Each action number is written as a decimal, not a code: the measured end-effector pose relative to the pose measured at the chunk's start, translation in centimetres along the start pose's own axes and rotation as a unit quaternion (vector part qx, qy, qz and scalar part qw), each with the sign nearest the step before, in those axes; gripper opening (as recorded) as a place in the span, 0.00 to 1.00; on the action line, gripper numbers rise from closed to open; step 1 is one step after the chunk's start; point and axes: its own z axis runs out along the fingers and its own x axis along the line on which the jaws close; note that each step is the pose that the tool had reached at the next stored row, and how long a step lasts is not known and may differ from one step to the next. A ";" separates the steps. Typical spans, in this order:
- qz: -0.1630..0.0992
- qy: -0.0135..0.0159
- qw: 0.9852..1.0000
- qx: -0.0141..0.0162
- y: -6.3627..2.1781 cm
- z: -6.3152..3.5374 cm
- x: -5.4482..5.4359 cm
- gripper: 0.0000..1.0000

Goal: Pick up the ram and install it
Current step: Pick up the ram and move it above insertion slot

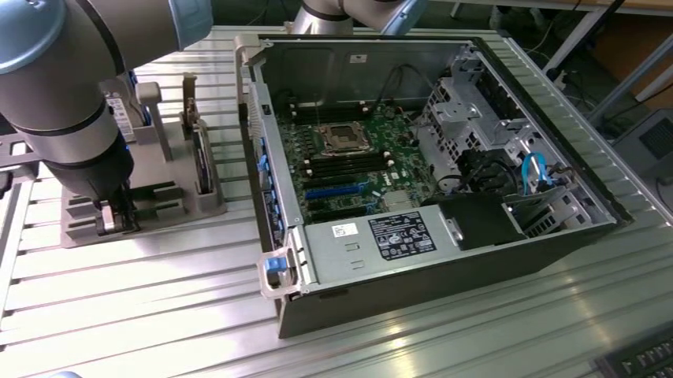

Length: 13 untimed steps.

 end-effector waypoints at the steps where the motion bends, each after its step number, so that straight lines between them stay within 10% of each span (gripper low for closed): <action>1: 0.000 0.000 1.000 0.000 0.00 -0.02 0.0 0.31; 13: 0.000 -0.001 1.000 0.001 -0.01 -0.31 0.0 0.31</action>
